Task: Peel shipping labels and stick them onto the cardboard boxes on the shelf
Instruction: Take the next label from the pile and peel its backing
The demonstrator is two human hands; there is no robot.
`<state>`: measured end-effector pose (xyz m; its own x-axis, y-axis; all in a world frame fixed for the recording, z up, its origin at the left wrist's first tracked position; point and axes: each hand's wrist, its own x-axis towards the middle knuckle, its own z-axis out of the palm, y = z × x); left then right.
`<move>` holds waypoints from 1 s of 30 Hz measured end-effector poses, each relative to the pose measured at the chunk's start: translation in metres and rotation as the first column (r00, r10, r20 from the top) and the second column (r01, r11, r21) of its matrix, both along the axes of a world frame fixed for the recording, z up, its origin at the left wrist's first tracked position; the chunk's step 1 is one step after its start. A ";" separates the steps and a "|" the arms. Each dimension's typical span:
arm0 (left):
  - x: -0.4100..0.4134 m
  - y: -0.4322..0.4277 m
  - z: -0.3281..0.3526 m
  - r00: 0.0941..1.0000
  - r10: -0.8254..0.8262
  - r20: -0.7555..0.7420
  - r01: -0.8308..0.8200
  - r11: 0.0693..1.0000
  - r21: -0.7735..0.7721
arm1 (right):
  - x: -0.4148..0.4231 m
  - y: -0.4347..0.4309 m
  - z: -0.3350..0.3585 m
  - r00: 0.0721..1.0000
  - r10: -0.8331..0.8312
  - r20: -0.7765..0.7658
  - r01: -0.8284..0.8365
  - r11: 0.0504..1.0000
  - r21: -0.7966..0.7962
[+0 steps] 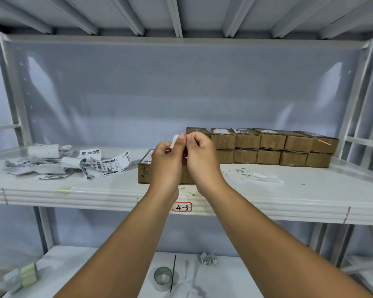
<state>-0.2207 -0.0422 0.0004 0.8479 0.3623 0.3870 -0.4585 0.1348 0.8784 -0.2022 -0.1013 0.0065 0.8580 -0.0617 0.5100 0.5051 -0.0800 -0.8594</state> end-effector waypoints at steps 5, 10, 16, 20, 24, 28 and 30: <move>0.001 0.003 0.006 0.987 -0.163 -0.010 0.161 0.983 -0.089 | -0.002 -0.003 0.001 0.997 0.062 -0.055 -0.056 0.994 0.093; 0.001 0.007 0.006 0.962 -0.266 -0.060 0.246 0.943 -0.226 | -0.005 -0.004 0.001 0.977 0.163 -0.139 -0.135 0.973 0.186; 0.004 0.002 0.005 0.999 -0.018 0.028 0.019 0.999 -0.039 | -0.003 -0.003 0.002 0.970 0.183 -0.158 -0.149 0.968 0.202; 0.009 0.003 0.002 0.989 0.139 0.052 -0.144 0.981 0.127 | 0.000 -0.014 0.004 0.969 0.183 -0.165 -0.153 0.971 0.182; 0.013 0.011 -0.006 0.996 0.079 -0.029 -0.078 0.996 0.048 | 0.008 -0.020 -0.004 0.976 0.149 -0.162 -0.127 0.982 0.136; 0.013 0.011 -0.013 0.995 0.078 -0.062 -0.080 0.997 -0.020 | 0.011 -0.019 -0.013 0.973 0.140 -0.186 -0.111 0.981 0.159; 0.012 0.011 -0.014 0.988 0.152 -0.015 -0.152 0.988 0.040 | 0.010 -0.017 -0.016 0.977 0.126 -0.169 -0.098 0.981 0.165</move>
